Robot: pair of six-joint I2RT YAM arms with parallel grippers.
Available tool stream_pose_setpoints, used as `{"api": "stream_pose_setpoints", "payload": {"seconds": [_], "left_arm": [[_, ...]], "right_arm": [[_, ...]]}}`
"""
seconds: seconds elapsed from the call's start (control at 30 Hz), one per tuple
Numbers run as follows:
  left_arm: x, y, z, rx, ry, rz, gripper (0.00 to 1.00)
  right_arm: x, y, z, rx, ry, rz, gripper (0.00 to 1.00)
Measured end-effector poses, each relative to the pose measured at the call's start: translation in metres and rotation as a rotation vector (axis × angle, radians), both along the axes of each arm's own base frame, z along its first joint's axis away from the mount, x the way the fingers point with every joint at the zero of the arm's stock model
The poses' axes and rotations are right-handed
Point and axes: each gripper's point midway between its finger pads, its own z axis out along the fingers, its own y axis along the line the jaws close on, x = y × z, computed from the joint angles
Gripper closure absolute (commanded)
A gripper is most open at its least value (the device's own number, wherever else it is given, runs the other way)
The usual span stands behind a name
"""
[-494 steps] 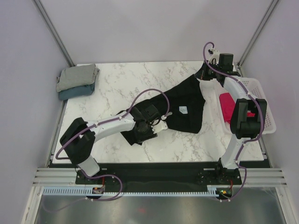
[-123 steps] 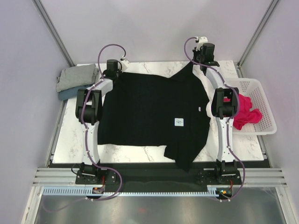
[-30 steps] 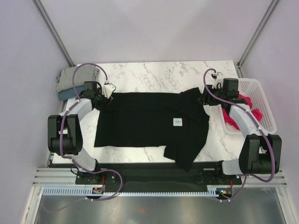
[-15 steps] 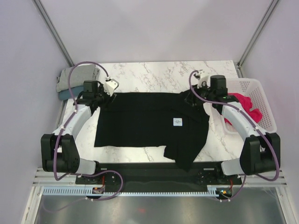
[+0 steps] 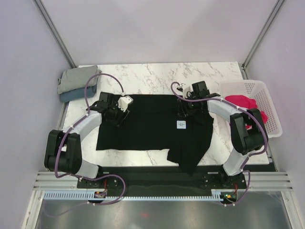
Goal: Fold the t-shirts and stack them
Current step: Fold the tshirt
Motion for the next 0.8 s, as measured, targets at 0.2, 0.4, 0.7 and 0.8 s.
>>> {"api": "stream_pose_setpoints", "payload": {"seconds": [0.2, 0.4, 0.7, 0.8], "left_arm": [[-0.006, 0.000, -0.006, -0.002, 0.025, 0.008, 0.47], [-0.008, 0.000, -0.014, -0.001, 0.053, 0.016, 0.48], [-0.012, 0.000, -0.019, -0.003, 0.066, 0.021, 0.48], [-0.015, 0.000, -0.022, -0.002, 0.076, 0.021, 0.48]], "right_arm": [[0.006, -0.012, -0.021, -0.085, 0.012, -0.025, 0.56], [0.011, -0.019, -0.035, -0.137, 0.027, -0.047, 0.57], [0.014, -0.023, -0.031, -0.170, -0.002, -0.054, 0.58], [0.010, -0.022, -0.016, -0.169, -0.044, -0.050, 0.58]]}}
